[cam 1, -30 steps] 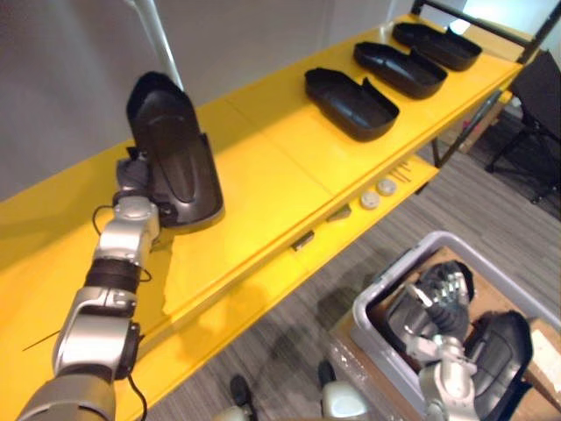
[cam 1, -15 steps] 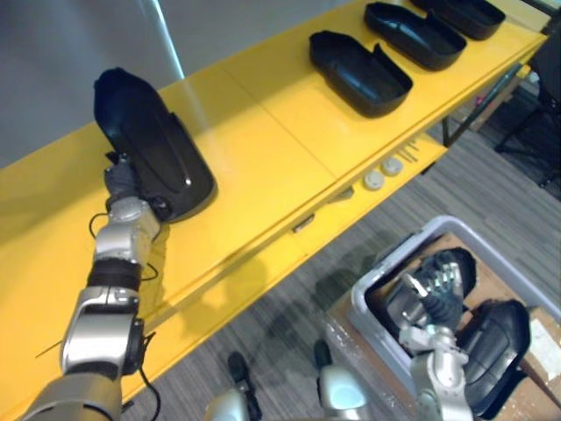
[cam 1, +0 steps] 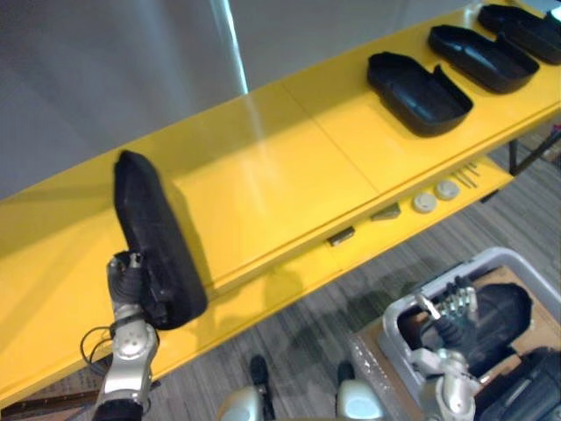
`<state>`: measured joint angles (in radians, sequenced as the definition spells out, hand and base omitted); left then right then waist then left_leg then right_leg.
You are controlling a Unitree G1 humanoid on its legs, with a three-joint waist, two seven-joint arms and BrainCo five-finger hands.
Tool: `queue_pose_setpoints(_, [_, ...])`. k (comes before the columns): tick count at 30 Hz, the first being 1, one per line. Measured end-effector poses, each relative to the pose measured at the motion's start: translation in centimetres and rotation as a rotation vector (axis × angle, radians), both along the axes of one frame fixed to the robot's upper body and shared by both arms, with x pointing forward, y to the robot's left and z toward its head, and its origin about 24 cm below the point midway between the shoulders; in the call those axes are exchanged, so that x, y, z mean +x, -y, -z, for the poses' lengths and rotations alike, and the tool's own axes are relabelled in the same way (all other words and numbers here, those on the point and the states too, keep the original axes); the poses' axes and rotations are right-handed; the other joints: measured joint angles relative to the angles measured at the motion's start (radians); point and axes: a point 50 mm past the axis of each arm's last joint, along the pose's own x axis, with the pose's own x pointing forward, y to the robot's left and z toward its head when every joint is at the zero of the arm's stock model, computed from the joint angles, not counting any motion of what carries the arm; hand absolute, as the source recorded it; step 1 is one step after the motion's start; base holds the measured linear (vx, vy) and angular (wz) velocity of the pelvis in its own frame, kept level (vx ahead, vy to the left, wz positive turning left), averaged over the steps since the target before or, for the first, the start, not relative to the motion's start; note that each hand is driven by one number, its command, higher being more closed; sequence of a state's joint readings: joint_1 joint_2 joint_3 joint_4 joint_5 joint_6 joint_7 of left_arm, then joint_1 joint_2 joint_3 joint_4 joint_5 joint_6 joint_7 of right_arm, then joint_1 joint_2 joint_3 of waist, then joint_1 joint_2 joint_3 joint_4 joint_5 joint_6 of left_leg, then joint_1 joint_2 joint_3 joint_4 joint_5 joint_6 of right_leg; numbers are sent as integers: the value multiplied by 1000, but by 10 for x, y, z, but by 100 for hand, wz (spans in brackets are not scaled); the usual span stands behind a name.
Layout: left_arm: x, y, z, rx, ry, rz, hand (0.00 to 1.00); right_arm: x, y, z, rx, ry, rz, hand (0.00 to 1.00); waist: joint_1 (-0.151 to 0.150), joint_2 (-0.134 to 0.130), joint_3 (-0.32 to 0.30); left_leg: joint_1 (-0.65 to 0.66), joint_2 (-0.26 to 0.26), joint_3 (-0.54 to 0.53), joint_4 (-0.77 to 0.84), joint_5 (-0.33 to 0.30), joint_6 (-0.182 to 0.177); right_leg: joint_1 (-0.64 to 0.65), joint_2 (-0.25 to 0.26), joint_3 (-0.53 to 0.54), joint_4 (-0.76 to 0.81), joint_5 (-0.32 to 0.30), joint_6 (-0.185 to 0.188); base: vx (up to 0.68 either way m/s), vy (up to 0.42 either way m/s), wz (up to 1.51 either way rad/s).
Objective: Walk over and take plastic housings, then place them on the shelf
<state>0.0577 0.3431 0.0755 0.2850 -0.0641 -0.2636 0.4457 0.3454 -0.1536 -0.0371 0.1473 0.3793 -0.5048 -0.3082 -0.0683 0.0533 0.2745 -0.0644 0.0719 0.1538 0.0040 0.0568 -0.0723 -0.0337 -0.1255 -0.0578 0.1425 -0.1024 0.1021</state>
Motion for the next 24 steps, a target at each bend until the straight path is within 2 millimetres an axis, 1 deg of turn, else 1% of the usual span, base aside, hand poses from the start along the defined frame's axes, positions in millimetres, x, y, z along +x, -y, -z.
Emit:
queue_pose_setpoints(5, [-6, 2, 0, 13, 14, -2, 0, -3, 1, 5, 3, -27, 6, 0, 0, 2, -2, -8, -2, -4, -1, 0, -1, -1, -1, -6, -14, 4, 12, 19, 1, 3])
queue_pose_setpoints(6, [-8, 3, 0, 34, 10, 2, 0, -4, 1, 6, 3, -31, 7, 0, 0, 2, -2, -9, -3, -4, -1, 1, 2, -1, -1, -7, -15, 7, 7, 47, 3, 1])
queue_pose_setpoints(14, [-14, 8, 1, 30, 39, 1, 0, -4, 3, 3, 10, 6, 22, 0, 1, 10, -7, -25, -12, -11, 3, -2, 6, -3, -8, -21, -25, 8, 8, 42, 5, 5])
queue_pose_setpoints(15, [-14, 8, 1, 29, 42, 2, 100, -4, 3, 3, 10, 7, 22, 0, 1, 11, -7, -25, -12, -11, 3, -2, 6, -3, -9, -22, -26, 8, 8, 14, 17, 4])
queue_pose_setpoints(24, [-18, 19, -4, -46, 122, 13, 100, -5, 3, 3, 7, 15, 28, 0, 1, 8, -8, -34, -16, -8, 4, -7, 9, -22, -16, -17, -11, 2, 11, 0, 0, 0])
